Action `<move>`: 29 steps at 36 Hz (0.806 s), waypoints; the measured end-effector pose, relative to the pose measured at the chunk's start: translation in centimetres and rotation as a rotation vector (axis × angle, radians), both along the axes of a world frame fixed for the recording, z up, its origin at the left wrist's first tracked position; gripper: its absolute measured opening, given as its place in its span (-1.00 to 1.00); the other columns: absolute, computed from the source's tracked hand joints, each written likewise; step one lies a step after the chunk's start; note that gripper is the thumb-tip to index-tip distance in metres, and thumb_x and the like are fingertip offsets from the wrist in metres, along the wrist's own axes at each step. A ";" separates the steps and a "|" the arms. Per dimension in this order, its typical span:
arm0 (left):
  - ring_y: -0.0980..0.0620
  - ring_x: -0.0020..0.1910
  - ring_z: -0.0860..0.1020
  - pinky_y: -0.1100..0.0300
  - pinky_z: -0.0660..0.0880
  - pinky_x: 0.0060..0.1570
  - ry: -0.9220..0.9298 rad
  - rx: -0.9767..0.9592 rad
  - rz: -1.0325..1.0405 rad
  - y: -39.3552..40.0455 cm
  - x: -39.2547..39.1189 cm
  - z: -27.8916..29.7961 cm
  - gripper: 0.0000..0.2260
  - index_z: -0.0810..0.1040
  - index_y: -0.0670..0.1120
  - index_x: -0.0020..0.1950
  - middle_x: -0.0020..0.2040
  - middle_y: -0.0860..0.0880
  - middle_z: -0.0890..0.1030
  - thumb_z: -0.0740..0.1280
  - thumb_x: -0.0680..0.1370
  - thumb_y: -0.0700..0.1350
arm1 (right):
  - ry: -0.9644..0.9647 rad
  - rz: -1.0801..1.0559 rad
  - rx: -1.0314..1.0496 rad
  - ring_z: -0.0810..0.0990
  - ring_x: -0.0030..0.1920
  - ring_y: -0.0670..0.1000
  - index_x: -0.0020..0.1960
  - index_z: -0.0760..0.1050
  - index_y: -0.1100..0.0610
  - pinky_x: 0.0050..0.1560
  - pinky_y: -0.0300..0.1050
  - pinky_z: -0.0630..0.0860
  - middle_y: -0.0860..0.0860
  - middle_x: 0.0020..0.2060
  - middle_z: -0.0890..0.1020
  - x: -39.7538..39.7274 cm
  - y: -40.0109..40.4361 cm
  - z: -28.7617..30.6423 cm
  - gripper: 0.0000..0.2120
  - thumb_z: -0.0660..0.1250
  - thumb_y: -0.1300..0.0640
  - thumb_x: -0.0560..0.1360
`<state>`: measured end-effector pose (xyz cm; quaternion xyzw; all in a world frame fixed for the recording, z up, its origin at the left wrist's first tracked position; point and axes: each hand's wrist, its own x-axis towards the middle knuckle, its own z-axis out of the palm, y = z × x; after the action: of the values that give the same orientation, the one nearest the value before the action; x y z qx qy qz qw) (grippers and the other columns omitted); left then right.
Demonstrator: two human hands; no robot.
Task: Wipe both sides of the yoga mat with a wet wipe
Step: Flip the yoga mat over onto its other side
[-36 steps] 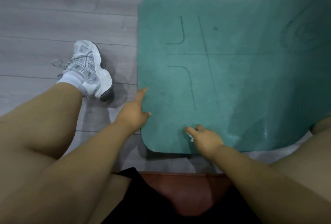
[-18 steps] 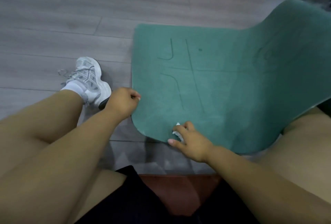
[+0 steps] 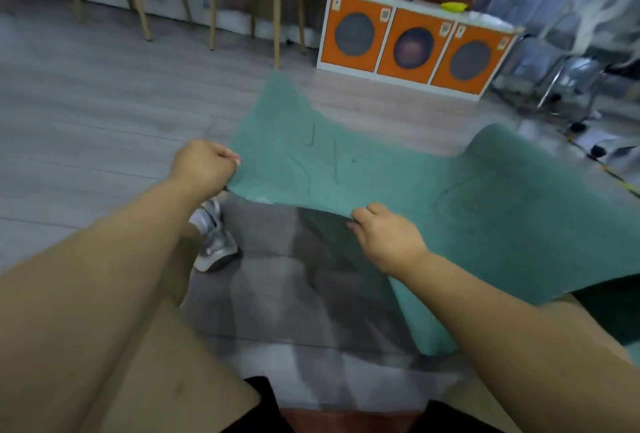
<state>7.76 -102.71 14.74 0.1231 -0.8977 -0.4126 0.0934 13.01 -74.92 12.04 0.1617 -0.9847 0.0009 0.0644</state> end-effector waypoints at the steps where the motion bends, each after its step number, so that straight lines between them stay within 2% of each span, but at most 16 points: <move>1: -0.12 0.02 0.59 0.13 0.49 0.10 0.032 0.053 0.013 -0.4 -0.4 1.2 -0.85 0.67 -0.16 0.00 -0.02 -0.15 0.65 0.33 0.54 -0.16 | 0.051 0.015 0.004 0.55 0.00 0.25 0.13 0.44 0.14 -0.14 0.04 0.44 0.15 0.05 0.48 -1.0 -0.1 1.7 -0.70 0.08 -0.04 0.61; 4: -0.10 -0.12 0.57 0.06 0.53 0.03 0.144 0.278 0.033 -1.0 -1.2 5.0 -0.92 0.63 -0.10 -0.06 -0.08 -0.16 0.62 0.33 0.55 -0.19 | 0.202 0.033 0.014 0.52 -0.03 0.26 0.16 0.44 0.13 -0.20 -0.01 0.39 0.13 0.05 0.48 -4.0 -0.8 7.5 -0.70 0.07 -0.02 0.62; 6: -0.14 -0.15 0.57 0.00 0.56 0.00 0.213 0.465 0.027 -1.7 -2.0 7.2 -0.92 0.60 -0.12 -0.08 -0.04 -0.21 0.61 0.32 0.55 -0.24 | 0.295 0.049 0.028 0.51 -0.04 0.23 0.19 0.44 0.12 -0.18 0.00 0.49 0.10 0.04 0.48 -5.6 -1.4 11.4 -0.70 0.07 -0.01 0.62; 9: -0.09 -0.22 0.58 -0.02 0.62 -0.10 0.278 0.580 0.033 -3.3 -3.1 10.2 -0.90 0.60 -0.16 -0.09 -0.07 -0.19 0.59 0.29 0.56 -0.26 | 0.454 0.123 0.022 0.53 -0.10 0.23 0.12 0.47 0.15 -0.21 0.08 0.53 0.11 -0.01 0.49 -7.8 -3.0 16.7 -0.75 0.14 0.02 0.60; 12: -0.08 -0.21 0.58 0.08 0.64 -0.20 0.315 0.720 0.084 -5.6 -4.3 12.7 -0.85 0.61 -0.15 -0.19 -0.10 -0.19 0.59 0.30 0.54 -0.28 | 0.566 0.202 0.044 0.52 -0.26 0.28 0.01 0.51 0.23 -0.44 -0.03 0.35 0.17 -0.13 0.50 -9.7 -5.9 20.7 -0.80 0.24 0.09 0.57; 15: -0.10 -0.17 0.58 0.03 0.63 -0.12 0.366 0.863 0.136 -8.9 -5.2 14.6 -0.82 0.61 -0.14 -0.26 -0.09 -0.21 0.59 0.33 0.50 -0.33 | 0.646 0.263 0.005 0.49 -0.34 0.27 -0.04 0.52 0.25 -0.47 -0.05 0.30 0.19 -0.19 0.49 -11.4 -10.0 24.2 -0.77 0.22 0.09 0.54; 18: -0.04 -0.23 0.57 0.10 0.62 -0.14 0.463 0.990 0.216 -12.5 -5.8 16.5 -0.85 0.59 -0.18 -0.20 -0.07 -0.20 0.58 0.32 0.50 -0.37 | 0.748 0.363 -0.033 0.47 -0.44 0.24 -0.15 0.53 0.23 -0.53 -0.13 0.23 0.17 -0.29 0.48 -12.7 -15.3 27.7 -0.80 0.24 0.10 0.45; 20: -0.07 -0.26 0.57 0.12 0.62 -0.14 0.515 1.075 0.290 -15.3 -6.3 17.7 -0.86 0.59 -0.18 -0.17 -0.07 -0.22 0.58 0.31 0.50 -0.38 | 0.787 0.419 -0.012 0.44 -0.51 0.21 -0.21 0.52 0.21 -0.55 -0.19 0.18 0.14 -0.34 0.47 -13.3 -18.8 29.8 -0.81 0.24 0.09 0.44; 23: -0.11 -0.26 0.56 0.11 0.62 -0.12 0.604 1.128 0.334 -19.1 -6.5 19.2 -0.86 0.60 -0.21 -0.08 -0.08 -0.23 0.59 0.30 0.50 -0.40 | 0.812 0.472 0.000 0.46 -0.49 0.23 -0.18 0.52 0.21 -0.60 -0.11 0.32 0.14 -0.30 0.49 -14.1 -23.3 32.4 -0.80 0.23 0.08 0.45; 25: -0.08 -0.30 0.57 0.11 0.62 -0.10 0.663 1.167 0.363 -21.6 -6.3 20.1 -0.83 0.61 -0.26 0.01 -0.16 -0.17 0.58 0.29 0.50 -0.41 | 0.853 0.519 -0.043 0.48 -0.46 0.24 -0.13 0.55 0.21 -0.58 -0.03 0.42 0.14 -0.28 0.50 -14.3 -26.3 34.1 -0.79 0.23 0.09 0.45; 27: 0.04 -0.44 0.60 0.25 0.60 -0.29 0.736 1.181 0.399 -24.5 -5.9 21.4 -0.82 0.61 -0.22 0.00 -0.22 -0.15 0.57 0.31 0.48 -0.41 | 0.888 0.584 -0.076 0.47 -0.46 0.23 -0.14 0.54 0.23 -0.56 -0.03 0.41 0.14 -0.29 0.49 -14.0 -29.6 35.8 -0.81 0.24 0.12 0.46; 29: 0.17 -0.50 0.58 0.34 0.53 -0.44 0.821 1.170 0.421 -28.0 -5.2 23.1 -0.81 0.62 -0.18 0.00 -0.17 -0.16 0.60 0.34 0.47 -0.40 | 0.913 0.645 -0.083 0.48 -0.37 0.25 -0.08 0.53 0.24 -0.45 0.01 0.43 0.15 -0.23 0.48 -13.4 -33.4 37.7 -0.82 0.24 0.13 0.52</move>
<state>2.54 -130.71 37.84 0.1580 -0.3817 -0.8093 0.4176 -0.40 -108.36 49.70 0.4359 -0.7566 -0.0110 0.4872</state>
